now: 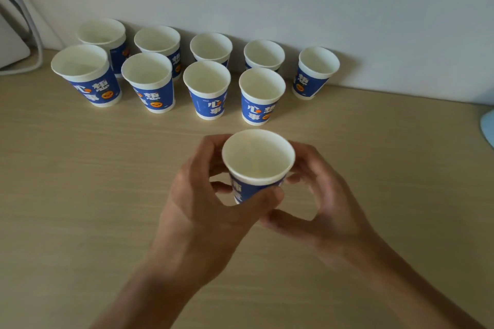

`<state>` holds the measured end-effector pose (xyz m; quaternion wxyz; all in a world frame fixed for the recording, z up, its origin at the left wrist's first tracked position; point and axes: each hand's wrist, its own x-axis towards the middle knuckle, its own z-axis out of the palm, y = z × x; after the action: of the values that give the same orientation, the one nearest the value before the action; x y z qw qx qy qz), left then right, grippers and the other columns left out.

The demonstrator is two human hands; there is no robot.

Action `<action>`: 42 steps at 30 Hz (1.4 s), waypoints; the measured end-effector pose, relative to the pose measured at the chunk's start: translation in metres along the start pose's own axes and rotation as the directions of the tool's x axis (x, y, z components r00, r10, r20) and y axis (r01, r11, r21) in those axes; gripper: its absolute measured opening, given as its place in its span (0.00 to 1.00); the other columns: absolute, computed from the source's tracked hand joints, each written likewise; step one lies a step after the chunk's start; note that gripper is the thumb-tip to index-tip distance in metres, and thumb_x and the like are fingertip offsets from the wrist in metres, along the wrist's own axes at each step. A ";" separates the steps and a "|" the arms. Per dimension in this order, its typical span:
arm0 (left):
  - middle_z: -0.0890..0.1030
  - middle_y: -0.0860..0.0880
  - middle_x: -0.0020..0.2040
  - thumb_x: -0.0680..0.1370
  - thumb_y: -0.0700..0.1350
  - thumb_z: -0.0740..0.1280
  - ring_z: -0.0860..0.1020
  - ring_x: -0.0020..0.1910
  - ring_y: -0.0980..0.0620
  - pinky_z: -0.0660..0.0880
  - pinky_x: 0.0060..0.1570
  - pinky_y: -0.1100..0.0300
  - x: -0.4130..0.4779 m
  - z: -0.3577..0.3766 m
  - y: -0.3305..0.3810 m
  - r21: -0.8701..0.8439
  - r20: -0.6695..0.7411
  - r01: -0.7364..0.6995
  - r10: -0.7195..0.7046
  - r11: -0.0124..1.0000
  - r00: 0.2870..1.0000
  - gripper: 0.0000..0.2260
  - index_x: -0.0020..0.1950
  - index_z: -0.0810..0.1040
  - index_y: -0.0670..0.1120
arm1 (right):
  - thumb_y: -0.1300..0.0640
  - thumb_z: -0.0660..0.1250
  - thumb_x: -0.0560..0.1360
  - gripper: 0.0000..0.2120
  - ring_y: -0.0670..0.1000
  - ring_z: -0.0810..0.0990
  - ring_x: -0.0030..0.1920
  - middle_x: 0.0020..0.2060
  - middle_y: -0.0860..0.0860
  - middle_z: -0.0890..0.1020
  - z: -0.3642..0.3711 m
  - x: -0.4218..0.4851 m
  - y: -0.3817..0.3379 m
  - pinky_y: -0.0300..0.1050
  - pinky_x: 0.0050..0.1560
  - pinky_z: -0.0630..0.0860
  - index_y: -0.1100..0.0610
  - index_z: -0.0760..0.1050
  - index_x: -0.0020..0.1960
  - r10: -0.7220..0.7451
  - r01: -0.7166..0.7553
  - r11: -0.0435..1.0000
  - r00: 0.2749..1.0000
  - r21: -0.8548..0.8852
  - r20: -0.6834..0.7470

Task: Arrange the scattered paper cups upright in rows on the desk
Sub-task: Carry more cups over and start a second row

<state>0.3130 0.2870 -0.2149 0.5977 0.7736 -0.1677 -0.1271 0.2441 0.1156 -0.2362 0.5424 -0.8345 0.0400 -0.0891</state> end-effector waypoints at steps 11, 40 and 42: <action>0.81 0.62 0.59 0.57 0.66 0.75 0.79 0.60 0.63 0.79 0.54 0.59 -0.003 0.021 0.005 0.025 0.054 -0.005 0.004 1.000 0.999 0.39 0.67 0.72 0.62 | 0.52 0.79 0.64 0.30 0.49 0.82 0.58 0.58 0.43 0.83 -0.022 0.007 0.020 0.45 0.54 0.79 0.41 0.73 0.63 0.002 0.026 0.994 0.963 0.102 -0.269; 0.85 0.61 0.55 0.58 0.63 0.76 0.83 0.55 0.61 0.79 0.52 0.53 -0.018 -0.006 -0.012 -0.065 -0.014 0.037 -0.038 0.997 0.999 0.31 0.60 0.78 0.59 | 0.61 0.80 0.63 0.31 0.43 0.82 0.54 0.54 0.41 0.81 -0.042 0.100 0.075 0.48 0.55 0.82 0.50 0.71 0.61 0.188 -0.164 0.982 0.827 0.093 -0.530; 0.85 0.61 0.55 0.58 0.63 0.76 0.83 0.55 0.61 0.79 0.52 0.54 -0.017 -0.005 -0.011 -0.063 -0.012 0.036 -0.037 0.997 0.999 0.31 0.60 0.78 0.59 | 0.62 0.80 0.63 0.31 0.42 0.81 0.53 0.54 0.41 0.81 -0.042 0.099 0.075 0.45 0.54 0.82 0.50 0.71 0.62 0.187 -0.164 0.982 0.825 0.090 -0.533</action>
<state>0.3005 0.3016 -0.2246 0.6202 0.7584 -0.1454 -0.1381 0.3358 0.0313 -0.2775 0.5320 -0.7573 0.2652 -0.2705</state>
